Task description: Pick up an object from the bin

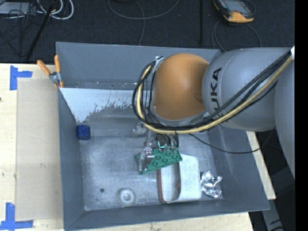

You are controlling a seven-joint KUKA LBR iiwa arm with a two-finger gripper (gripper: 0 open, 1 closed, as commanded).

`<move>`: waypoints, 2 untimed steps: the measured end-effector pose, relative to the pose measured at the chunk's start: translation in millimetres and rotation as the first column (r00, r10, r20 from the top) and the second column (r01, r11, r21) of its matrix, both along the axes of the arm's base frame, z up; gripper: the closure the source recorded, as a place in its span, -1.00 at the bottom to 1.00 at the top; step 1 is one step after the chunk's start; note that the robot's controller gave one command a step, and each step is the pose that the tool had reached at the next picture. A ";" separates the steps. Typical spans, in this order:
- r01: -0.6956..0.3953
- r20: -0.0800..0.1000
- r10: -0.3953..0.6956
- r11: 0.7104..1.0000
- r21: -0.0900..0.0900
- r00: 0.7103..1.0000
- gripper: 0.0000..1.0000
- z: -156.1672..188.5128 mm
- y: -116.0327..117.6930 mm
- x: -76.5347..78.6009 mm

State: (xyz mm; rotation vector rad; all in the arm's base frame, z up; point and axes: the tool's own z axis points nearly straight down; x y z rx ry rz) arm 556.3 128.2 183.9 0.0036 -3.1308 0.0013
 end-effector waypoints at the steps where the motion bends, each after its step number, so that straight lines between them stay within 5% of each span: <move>1: -0.257 0.013 0.257 0.966 0.009 0.966 -1.00 -110.1 -89.2 41.6; 2: -0.232 0.012 0.232 0.973 0.002 0.973 -1.00 -82.5 -93.2 28.5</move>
Offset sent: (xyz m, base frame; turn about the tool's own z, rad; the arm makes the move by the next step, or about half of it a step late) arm 0.0394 -0.0923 -0.1139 -0.2631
